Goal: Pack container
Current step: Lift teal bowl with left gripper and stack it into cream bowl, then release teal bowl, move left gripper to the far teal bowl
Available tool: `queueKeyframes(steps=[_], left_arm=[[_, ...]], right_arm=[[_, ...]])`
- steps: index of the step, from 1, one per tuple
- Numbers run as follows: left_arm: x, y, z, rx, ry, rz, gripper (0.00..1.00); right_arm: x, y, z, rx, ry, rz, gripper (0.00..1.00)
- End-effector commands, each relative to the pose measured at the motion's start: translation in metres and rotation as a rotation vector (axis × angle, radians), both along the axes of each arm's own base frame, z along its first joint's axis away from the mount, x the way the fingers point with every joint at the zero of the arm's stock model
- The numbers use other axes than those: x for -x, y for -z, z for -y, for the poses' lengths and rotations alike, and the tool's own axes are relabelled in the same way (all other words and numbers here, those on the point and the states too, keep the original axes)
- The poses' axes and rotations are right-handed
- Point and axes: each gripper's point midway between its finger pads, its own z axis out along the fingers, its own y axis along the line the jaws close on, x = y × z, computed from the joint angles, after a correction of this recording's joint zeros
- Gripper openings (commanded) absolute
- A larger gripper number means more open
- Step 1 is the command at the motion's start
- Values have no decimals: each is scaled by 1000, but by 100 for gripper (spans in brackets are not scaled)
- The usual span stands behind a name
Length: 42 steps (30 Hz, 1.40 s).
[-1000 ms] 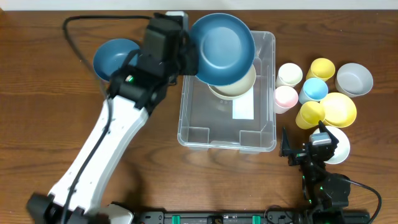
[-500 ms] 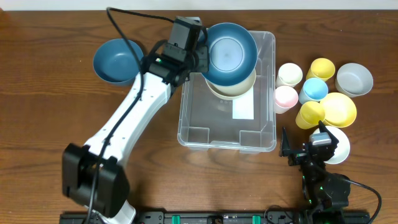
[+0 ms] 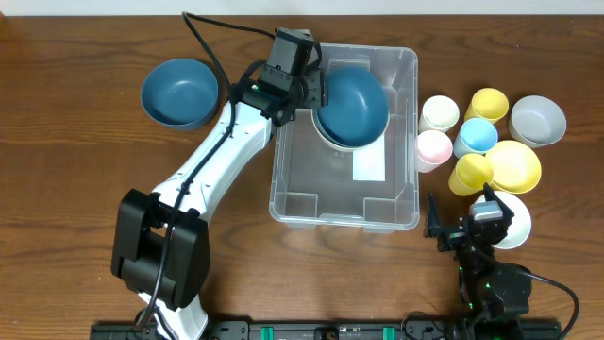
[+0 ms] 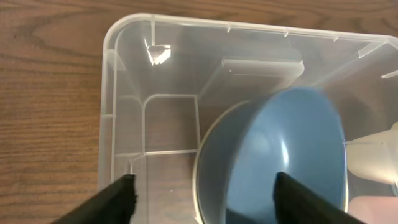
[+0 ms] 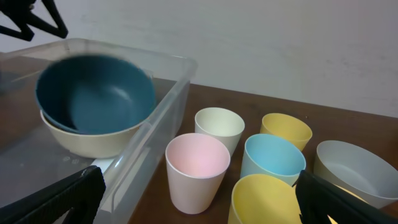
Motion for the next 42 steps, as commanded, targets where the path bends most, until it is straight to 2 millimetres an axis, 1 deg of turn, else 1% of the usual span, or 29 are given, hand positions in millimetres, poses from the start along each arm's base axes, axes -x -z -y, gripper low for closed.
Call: queueKeyframes(steps=[1, 2, 5, 6, 9, 11, 13, 14, 16, 18, 20, 22, 25, 32, 38, 42], left_arm=[[-6, -21, 3, 18, 4, 49, 74], [-5, -26, 2, 18, 5, 58, 74], [-5, -44, -12, 25, -18, 85, 74], [-6, -49, -18, 26, -28, 89, 74], [-5, -61, -45, 22, -76, 89, 75], [-5, -66, -70, -1, -109, 87, 77], [-6, -68, -101, -21, -177, 75, 81], [-6, -68, -119, -31, -214, 64, 86], [-5, -64, -153, -44, -281, 35, 92], [-2, -56, -187, -56, -350, -8, 100], [4, -45, -217, -68, -412, -61, 98], [10, -33, -241, -74, -460, -109, 98], [17, -15, -265, -70, -526, -167, 98], [30, 34, -299, 21, -738, -305, 98], [31, 75, -303, 193, -764, -437, 98], [31, 107, -303, 255, -759, -518, 98]], right_arm=[[0, 1, 1, 9, 0, 0, 99], [0, 1, 1, 9, 0, 0, 99], [0, 1, 1, 9, 0, 0, 99], [0, 1, 1, 9, 0, 0, 99], [0, 1, 1, 9, 0, 0, 99], [0, 1, 1, 9, 0, 0, 99], [0, 1, 1, 9, 0, 0, 99], [0, 1, 1, 9, 0, 0, 99], [0, 1, 1, 9, 0, 0, 99], [0, 1, 1, 9, 0, 0, 99], [0, 1, 1, 9, 0, 0, 99], [0, 1, 1, 9, 0, 0, 99], [0, 1, 1, 9, 0, 0, 99], [0, 1, 1, 9, 0, 0, 99], [0, 1, 1, 9, 0, 0, 99], [0, 1, 1, 9, 0, 0, 99]])
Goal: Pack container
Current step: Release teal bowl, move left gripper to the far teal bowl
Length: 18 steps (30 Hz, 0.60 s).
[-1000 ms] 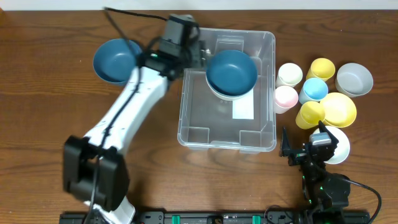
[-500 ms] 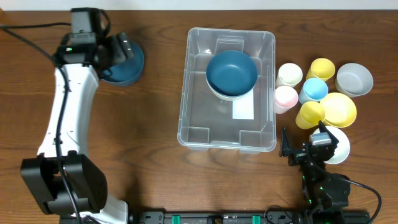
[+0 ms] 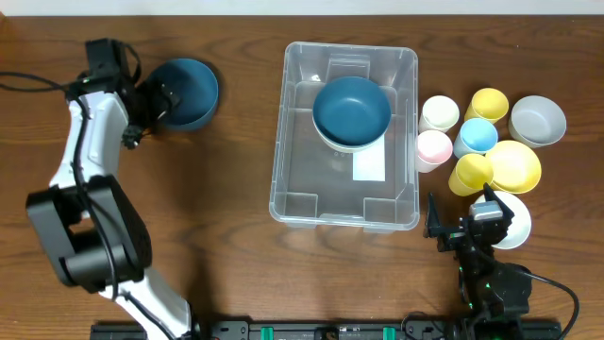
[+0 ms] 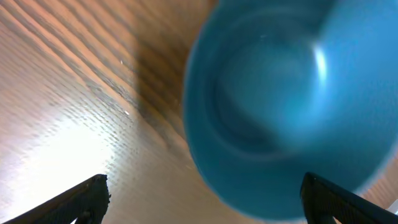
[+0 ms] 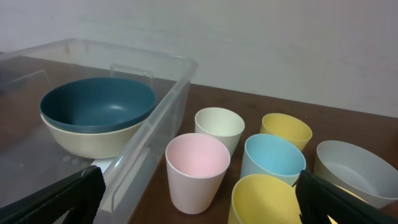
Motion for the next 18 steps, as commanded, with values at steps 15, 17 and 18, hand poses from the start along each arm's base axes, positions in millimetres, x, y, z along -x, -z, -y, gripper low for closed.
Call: queueKeyframes(steps=[15, 17, 18], left_arm=[[-13, 47, 8, 135, -7, -13, 28], [-14, 45, 5, 134, -13, -8, 13], [-13, 44, 3, 134, -17, -6, 8]], right_arm=[[0, 1, 1, 10, 0, 0, 99], [0, 1, 1, 10, 0, 0, 99], [0, 1, 1, 10, 0, 0, 99]])
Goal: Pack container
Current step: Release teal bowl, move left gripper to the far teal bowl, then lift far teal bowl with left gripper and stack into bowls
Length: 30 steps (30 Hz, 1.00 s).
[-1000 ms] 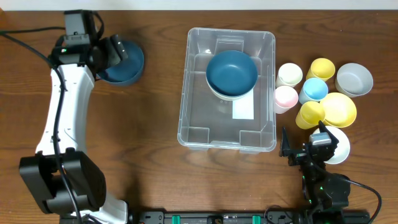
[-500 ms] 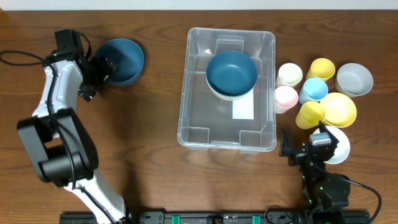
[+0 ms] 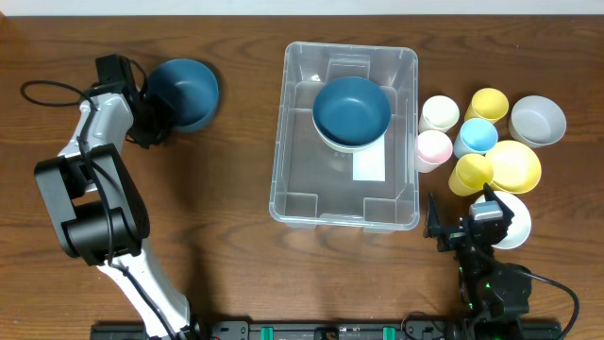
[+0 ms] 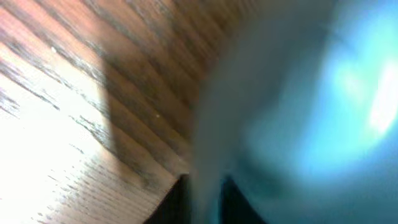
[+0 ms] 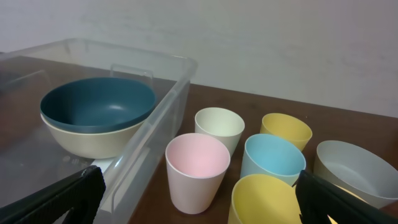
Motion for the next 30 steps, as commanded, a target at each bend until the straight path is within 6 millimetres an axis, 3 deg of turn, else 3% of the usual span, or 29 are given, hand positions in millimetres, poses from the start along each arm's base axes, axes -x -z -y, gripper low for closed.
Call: queueKeyframes(steps=[1, 7, 14, 18, 22, 25, 30], left_arm=[[-1, -13, -7, -1, -8, 29, 6], [-2, -41, -16, -18, -25, 85, 6], [-4, -132, -4, -80, 19, 279, 6], [1, -191, 29, -122, 115, 419, 6], [8, -240, 80, -128, 222, 549, 6], [13, -263, 121, -123, 309, 624, 6], [19, -268, 180, -146, 421, 655, 6]], right_arm=[[0, 1, 1, 9, 0, 0, 99], [0, 1, 1, 9, 0, 0, 99], [0, 1, 1, 9, 0, 0, 99], [0, 1, 1, 9, 0, 0, 99], [0, 1, 1, 9, 0, 0, 99], [0, 1, 1, 9, 0, 0, 99], [0, 1, 1, 9, 0, 0, 99]])
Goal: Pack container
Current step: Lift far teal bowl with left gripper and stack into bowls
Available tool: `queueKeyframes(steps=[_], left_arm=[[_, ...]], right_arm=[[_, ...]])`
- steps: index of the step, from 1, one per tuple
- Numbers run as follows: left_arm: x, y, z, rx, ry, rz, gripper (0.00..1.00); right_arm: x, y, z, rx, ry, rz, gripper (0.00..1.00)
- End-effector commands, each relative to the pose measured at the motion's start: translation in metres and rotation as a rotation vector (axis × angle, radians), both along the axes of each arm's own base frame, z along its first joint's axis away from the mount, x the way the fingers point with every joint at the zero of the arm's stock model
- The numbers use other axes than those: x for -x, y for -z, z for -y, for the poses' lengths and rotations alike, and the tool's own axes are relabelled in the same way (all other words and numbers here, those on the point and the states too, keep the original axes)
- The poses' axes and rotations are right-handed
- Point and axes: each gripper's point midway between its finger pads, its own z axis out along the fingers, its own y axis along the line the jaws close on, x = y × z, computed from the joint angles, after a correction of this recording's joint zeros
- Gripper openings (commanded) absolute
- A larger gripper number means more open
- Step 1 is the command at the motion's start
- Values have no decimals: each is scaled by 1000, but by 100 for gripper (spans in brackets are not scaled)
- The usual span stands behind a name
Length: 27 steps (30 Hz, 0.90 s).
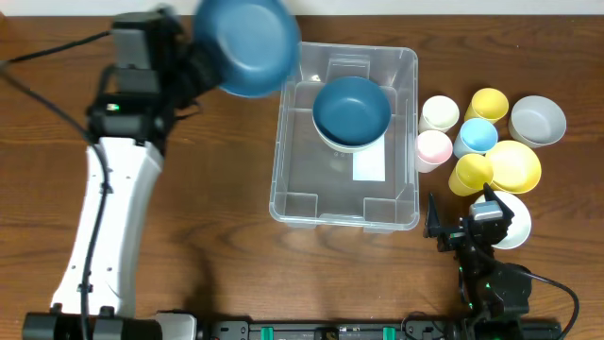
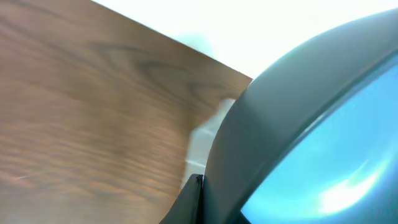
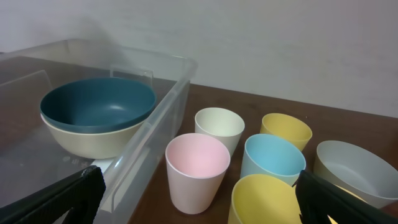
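Note:
A blue bowl [image 1: 247,42] hangs in the air, tilted, by the back left corner of the clear plastic container [image 1: 344,219]. My left gripper [image 1: 198,64] is shut on its rim. In the left wrist view the bowl [image 2: 298,124] fills the right half, and the gripper [image 2: 198,190] pinches its edge. Inside the container a dark blue bowl [image 1: 351,109] sits nested in a cream bowl [image 3: 93,146]. My right gripper [image 1: 461,215] rests open near the front right of the table, its fingers [image 3: 81,193] wide apart with nothing between them.
Right of the container stand a cream cup [image 1: 439,113], a pink cup [image 1: 433,149], a light blue cup [image 1: 477,136] and two yellow cups [image 1: 488,104]. A yellow bowl [image 1: 519,165], a grey bowl [image 1: 537,121] and a white bowl [image 1: 514,225] lie beside them.
The blue bowl has left the table at the far left and is now held high beside the container's back left corner. My left gripper stays shut on its rim. The right arm is unchanged.
My left gripper was open over the container, with a dark blue bowl tilted in the cream bowl. Then it was open beside a second blue bowl on the table at the left. Then it was shut on that bowl's rim, and now holds it raised near the container.

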Motion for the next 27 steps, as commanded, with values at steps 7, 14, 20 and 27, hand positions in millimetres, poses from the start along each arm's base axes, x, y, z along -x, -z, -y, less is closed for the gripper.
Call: queueKeyframes(steps=[7, 14, 20, 27], left_arm=[[13, 6, 81, -157, 120, 43, 6], [8, 35, 120, -216, 165, 21, 6], [-3, 75, 147, -236, 209, -23, 6], [-9, 92, 156, -243, 221, -38, 31]], right_arm=[[0, 1, 1, 9, 0, 0, 99], [0, 1, 1, 9, 0, 0, 99], [0, 1, 1, 9, 0, 0, 99], [0, 1, 1, 9, 0, 0, 99]])
